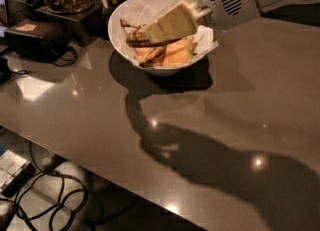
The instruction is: Pick banana from white bowl
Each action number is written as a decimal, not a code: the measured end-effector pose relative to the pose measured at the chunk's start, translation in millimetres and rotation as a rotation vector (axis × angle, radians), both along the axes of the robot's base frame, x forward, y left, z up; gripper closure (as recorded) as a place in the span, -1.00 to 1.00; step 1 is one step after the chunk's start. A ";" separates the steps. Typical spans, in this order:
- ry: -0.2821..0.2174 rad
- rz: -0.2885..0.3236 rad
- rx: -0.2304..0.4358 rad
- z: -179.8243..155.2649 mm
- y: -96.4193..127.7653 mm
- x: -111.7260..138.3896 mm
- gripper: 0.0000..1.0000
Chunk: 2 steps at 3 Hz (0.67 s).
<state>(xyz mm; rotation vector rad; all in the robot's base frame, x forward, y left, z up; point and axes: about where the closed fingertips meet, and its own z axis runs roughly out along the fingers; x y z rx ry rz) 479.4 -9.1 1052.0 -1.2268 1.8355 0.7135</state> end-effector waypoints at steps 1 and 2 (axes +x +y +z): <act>-0.021 0.015 0.050 4.7 0.5 -5.6 1.00; -0.028 0.068 0.129 7.3 -3.0 -15.9 1.00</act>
Offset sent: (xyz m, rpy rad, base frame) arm -0.0204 -0.0105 0.0093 0.1934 -0.0537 0.0687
